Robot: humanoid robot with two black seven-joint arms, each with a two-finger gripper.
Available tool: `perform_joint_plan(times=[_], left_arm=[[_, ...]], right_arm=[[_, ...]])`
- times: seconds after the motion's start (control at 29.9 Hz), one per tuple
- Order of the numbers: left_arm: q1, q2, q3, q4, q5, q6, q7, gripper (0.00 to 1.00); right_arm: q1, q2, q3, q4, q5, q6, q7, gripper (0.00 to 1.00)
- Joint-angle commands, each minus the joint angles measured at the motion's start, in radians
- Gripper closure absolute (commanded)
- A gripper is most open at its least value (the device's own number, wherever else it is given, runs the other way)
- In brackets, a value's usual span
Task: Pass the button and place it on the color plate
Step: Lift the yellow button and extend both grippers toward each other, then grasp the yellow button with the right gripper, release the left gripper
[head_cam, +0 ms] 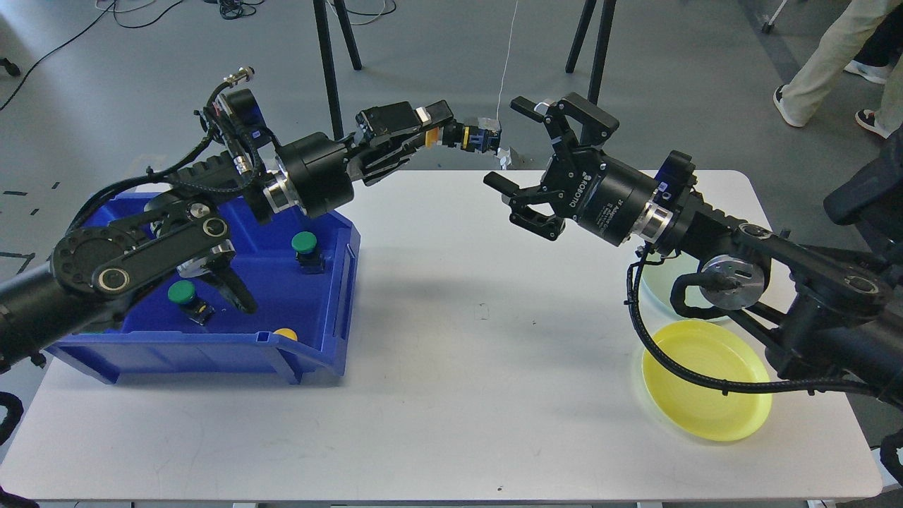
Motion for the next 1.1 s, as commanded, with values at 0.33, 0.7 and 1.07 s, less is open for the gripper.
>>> perform_joint_plan(times=[0.33,0.7,1.07], left_arm=[[0.001,0.0,0.005,0.0,0.0,0.0,0.0,0.93],[0.001,0.0,0.006,-0.003,0.0,0.002,0.0,0.85],[0.002,0.002,0.006,-0.005,0.0,0.003,0.0,0.95]], right_arm=[[0.005,0.035,-0.001,-0.017,-0.004,-0.084,-0.007,0.97],[0.005,0.028,-0.001,-0.007,0.001,-0.111,-0.013,1.0],[0.005,0.027,0.003,-0.007,0.004,-0.111,-0.013,1.0]])
